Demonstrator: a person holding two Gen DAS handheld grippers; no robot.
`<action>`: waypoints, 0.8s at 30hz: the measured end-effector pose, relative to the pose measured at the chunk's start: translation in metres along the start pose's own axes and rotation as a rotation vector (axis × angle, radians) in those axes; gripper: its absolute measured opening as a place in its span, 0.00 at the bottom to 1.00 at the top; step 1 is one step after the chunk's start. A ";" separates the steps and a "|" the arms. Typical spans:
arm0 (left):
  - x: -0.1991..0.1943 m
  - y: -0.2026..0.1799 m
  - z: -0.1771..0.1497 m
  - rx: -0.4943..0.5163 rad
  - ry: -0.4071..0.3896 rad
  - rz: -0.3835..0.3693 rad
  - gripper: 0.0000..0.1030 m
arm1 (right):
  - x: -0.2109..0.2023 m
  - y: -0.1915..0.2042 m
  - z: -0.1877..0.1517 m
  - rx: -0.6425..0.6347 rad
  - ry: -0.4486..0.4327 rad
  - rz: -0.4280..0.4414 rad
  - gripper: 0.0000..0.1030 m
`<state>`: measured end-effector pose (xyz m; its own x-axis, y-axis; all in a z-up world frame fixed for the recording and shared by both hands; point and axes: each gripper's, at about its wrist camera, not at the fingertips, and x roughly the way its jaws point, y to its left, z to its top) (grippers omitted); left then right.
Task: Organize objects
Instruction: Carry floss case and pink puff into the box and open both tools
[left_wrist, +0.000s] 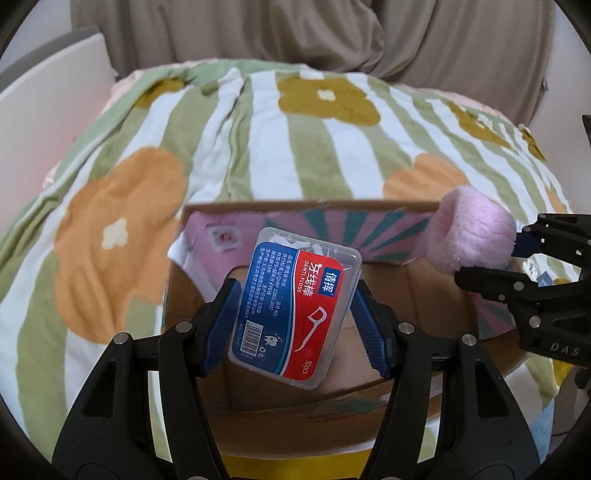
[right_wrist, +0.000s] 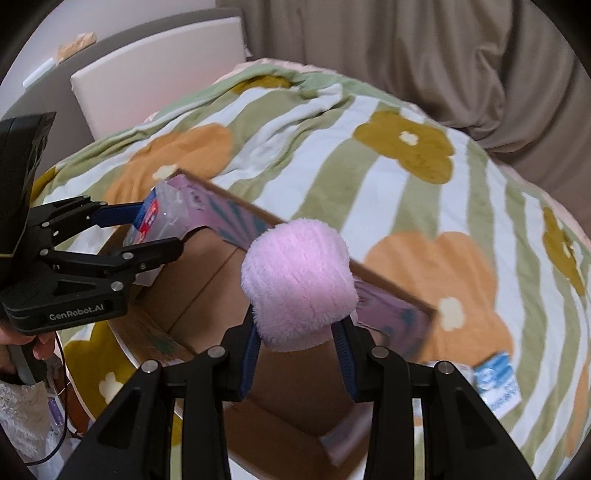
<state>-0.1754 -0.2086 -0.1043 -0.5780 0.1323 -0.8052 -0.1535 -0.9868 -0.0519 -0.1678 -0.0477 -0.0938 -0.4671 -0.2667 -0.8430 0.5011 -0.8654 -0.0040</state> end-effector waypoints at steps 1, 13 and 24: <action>0.004 0.002 -0.002 0.003 0.010 0.001 0.56 | 0.006 0.004 0.001 -0.005 0.008 0.005 0.34; 0.040 0.009 -0.018 0.023 0.074 0.014 0.56 | 0.057 0.023 -0.006 -0.031 0.108 0.027 0.34; 0.039 -0.009 -0.007 0.058 0.071 -0.011 0.56 | 0.060 0.021 -0.007 -0.037 0.120 0.019 0.34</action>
<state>-0.1912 -0.1956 -0.1390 -0.5182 0.1341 -0.8447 -0.2069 -0.9780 -0.0284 -0.1799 -0.0789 -0.1486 -0.3677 -0.2286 -0.9014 0.5368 -0.8437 -0.0050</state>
